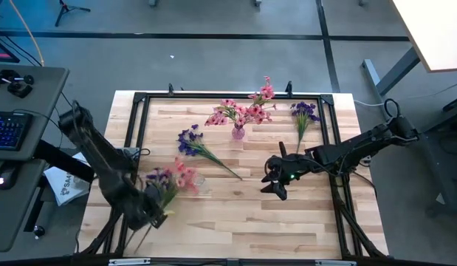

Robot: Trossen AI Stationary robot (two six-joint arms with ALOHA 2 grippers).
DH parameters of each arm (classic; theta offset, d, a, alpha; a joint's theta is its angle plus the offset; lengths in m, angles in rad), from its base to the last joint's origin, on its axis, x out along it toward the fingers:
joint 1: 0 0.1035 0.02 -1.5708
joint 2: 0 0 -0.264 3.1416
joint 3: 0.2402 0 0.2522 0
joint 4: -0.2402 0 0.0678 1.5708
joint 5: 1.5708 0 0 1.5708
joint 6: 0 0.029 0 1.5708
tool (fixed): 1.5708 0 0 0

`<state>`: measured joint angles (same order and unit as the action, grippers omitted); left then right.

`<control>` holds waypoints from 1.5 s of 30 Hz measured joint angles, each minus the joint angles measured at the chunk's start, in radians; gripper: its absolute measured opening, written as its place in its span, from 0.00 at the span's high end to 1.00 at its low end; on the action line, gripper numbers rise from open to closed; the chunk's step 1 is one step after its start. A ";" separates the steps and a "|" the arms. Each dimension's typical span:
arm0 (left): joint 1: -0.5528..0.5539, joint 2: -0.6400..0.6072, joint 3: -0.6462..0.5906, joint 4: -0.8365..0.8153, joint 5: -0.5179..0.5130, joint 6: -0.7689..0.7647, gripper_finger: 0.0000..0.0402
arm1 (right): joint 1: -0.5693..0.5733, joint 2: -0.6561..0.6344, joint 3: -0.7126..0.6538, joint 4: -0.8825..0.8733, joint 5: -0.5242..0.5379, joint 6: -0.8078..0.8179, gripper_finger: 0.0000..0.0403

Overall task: Sort flowers into vase by color
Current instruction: Put the pink flowers into the purple vase

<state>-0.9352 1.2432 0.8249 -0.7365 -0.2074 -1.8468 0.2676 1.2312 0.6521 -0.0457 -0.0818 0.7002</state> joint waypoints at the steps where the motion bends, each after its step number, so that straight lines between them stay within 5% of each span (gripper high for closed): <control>1: 0.003 -0.042 0.000 0.000 -0.043 0.024 1.00 | 0.000 0.000 0.000 0.010 0.000 -0.005 0.40; 10: 0.070 -0.312 0.000 0.095 -0.244 0.239 1.00 | 0.000 0.000 0.000 0.146 -0.006 0.011 0.40; 20: 0.249 -0.379 0.001 0.620 -0.351 0.547 1.00 | 0.001 0.000 0.119 0.445 0.015 -0.019 0.40; 24: 0.342 -0.361 0.002 0.810 -0.328 0.607 1.00 | 0.001 0.000 0.302 0.344 0.047 -0.259 0.40; 30: 0.455 -0.332 0.002 0.949 -0.271 0.576 1.00 | 0.006 0.030 0.639 0.011 0.246 -0.714 0.40; 37: 0.542 -0.281 0.002 1.093 -0.223 0.497 1.00 | 0.030 0.211 0.975 -0.291 0.451 -1.139 0.40; 45: 0.577 -0.174 0.063 1.150 -0.099 0.444 1.00 | 0.029 0.427 1.217 -0.392 0.640 -1.456 0.40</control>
<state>-0.3583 1.0692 0.8879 0.4130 -0.3068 -1.4033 0.2966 1.6587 1.8692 -0.4381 0.5578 -0.7560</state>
